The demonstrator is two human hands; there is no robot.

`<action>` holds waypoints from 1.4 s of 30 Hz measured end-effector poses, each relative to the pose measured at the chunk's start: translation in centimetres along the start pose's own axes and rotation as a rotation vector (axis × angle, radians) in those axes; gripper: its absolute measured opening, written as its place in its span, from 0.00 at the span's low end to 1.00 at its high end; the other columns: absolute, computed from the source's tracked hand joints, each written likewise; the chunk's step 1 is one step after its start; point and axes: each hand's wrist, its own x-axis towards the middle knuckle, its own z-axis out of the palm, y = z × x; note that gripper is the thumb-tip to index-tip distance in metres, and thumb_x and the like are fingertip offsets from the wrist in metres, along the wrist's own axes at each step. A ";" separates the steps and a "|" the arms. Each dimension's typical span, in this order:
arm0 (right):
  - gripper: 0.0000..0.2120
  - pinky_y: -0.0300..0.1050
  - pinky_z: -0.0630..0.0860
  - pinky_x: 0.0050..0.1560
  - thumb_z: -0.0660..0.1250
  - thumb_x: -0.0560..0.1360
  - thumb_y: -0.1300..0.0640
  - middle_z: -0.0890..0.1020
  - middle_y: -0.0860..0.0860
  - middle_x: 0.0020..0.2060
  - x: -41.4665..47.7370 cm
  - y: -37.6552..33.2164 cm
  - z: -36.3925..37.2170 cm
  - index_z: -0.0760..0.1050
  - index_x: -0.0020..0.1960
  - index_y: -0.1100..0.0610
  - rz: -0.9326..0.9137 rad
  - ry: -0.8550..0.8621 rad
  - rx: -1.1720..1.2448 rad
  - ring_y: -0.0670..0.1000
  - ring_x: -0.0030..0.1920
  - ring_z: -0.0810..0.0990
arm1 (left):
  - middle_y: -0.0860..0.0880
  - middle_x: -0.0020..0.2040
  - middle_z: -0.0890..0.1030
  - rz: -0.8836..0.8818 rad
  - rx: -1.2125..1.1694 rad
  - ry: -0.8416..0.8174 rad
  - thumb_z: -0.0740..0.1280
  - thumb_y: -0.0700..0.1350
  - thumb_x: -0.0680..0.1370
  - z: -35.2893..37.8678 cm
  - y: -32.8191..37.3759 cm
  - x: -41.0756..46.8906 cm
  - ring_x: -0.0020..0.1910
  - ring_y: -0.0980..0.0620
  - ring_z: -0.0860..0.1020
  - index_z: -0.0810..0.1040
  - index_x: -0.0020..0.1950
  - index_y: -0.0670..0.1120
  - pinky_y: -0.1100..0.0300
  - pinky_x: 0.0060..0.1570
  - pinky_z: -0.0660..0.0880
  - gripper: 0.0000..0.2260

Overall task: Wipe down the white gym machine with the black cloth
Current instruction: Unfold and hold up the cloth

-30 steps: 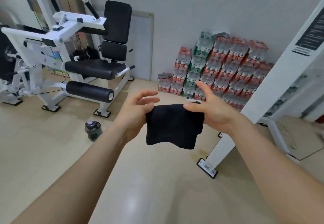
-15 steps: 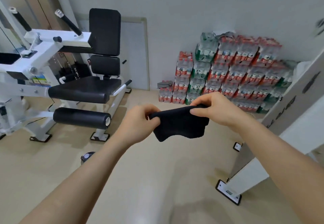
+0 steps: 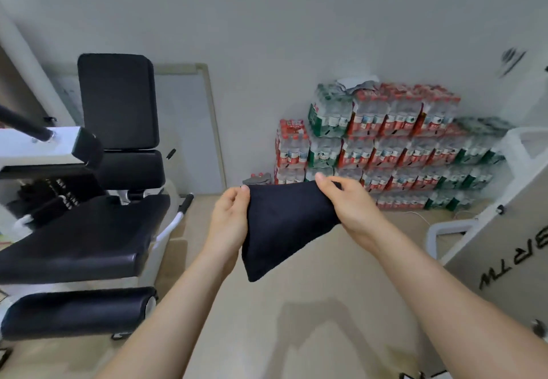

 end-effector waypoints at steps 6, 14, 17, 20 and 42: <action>0.14 0.47 0.81 0.41 0.69 0.78 0.53 0.86 0.56 0.44 12.5 -3.0 1.5 0.77 0.60 0.61 0.343 0.045 0.501 0.53 0.42 0.86 | 0.43 0.50 0.81 -0.224 -0.352 -0.088 0.64 0.46 0.81 0.3 3.6 14.8 0.45 0.50 0.80 0.73 0.61 0.46 0.61 0.43 0.81 0.09; 0.38 0.55 0.81 0.49 0.62 0.79 0.69 0.80 0.60 0.57 26.8 -0.8 -1.6 0.60 0.65 0.26 0.167 -0.038 0.084 0.61 0.51 0.83 | 0.48 0.52 0.81 0.055 0.128 -0.379 0.56 0.28 0.76 3.8 2.9 30.7 0.45 0.46 0.78 0.76 0.51 0.54 0.57 0.38 0.73 0.21; 0.21 0.50 0.75 0.40 0.62 0.80 0.64 0.77 0.59 0.53 35.0 0.9 -2.2 0.65 0.60 0.39 0.131 0.105 -0.220 0.55 0.42 0.79 | 0.45 0.45 0.81 0.040 0.262 -0.375 0.53 0.29 0.75 7.0 1.7 38.0 0.40 0.47 0.76 0.77 0.43 0.51 0.57 0.37 0.70 0.20; 0.07 0.47 0.70 0.44 0.60 0.81 0.63 0.77 0.54 0.54 43.2 2.7 -3.1 0.68 0.53 0.51 0.143 0.229 -0.335 0.54 0.49 0.78 | 0.45 0.47 0.84 -0.161 0.190 -0.357 0.54 0.31 0.80 10.6 1.7 44.6 0.40 0.48 0.80 0.82 0.46 0.47 0.58 0.35 0.74 0.19; 0.37 0.50 0.68 0.71 0.62 0.74 0.72 0.57 0.49 0.78 93.4 16.3 -4.9 0.57 0.79 0.55 0.292 -0.041 -0.738 0.55 0.73 0.66 | 0.45 0.77 0.59 -0.051 0.675 -0.547 0.60 0.27 0.72 27.8 -9.3 93.2 0.76 0.49 0.58 0.56 0.78 0.41 0.81 0.63 0.49 0.35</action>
